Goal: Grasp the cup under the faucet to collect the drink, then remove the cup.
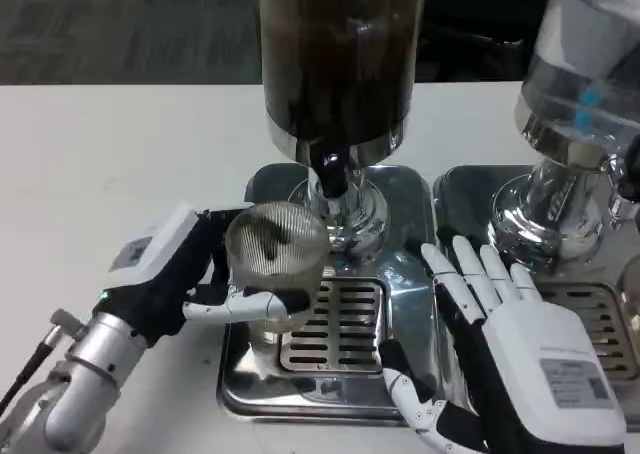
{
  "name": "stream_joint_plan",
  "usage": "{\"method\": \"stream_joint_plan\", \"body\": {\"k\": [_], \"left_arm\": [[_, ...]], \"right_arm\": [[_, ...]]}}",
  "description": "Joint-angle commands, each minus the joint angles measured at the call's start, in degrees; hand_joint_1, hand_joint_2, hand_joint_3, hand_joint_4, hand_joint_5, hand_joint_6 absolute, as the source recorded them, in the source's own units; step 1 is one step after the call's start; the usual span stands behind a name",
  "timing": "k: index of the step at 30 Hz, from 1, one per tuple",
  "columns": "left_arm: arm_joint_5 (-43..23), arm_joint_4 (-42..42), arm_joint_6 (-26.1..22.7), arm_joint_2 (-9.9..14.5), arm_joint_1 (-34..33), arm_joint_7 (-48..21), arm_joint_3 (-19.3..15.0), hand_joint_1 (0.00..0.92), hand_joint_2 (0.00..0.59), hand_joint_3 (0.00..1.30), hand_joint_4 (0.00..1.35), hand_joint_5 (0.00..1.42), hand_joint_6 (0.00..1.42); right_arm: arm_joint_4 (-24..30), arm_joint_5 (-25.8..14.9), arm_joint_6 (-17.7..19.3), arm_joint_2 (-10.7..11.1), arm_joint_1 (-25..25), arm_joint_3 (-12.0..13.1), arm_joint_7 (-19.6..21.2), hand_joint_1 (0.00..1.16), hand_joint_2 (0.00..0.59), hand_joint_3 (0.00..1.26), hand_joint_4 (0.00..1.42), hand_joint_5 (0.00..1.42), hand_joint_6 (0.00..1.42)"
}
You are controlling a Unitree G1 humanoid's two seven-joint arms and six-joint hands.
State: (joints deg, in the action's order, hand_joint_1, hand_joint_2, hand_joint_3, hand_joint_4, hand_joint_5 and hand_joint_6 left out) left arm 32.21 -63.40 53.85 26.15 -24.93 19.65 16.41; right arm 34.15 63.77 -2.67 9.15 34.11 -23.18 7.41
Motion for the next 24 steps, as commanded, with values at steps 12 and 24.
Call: {"method": "stream_joint_plan", "body": {"k": [12,24], "left_arm": [[3.0,-1.3,-1.4,-2.2,-3.9,-0.6,4.6,0.351,0.015,0.77,0.88,1.07,1.33],[3.3,-1.3,-1.5,-1.8,-4.3,-3.6,7.4,0.185,0.050,0.65,0.68,0.83,1.00]], "right_arm": [[1.1,0.9,-0.3,-1.4,1.3,0.0,1.4,0.39,0.444,0.11,0.00,0.00,0.00],[0.8,0.7,-0.3,-2.2,1.8,-0.3,1.8,0.39,0.444,0.11,0.00,0.00,0.00]]}}
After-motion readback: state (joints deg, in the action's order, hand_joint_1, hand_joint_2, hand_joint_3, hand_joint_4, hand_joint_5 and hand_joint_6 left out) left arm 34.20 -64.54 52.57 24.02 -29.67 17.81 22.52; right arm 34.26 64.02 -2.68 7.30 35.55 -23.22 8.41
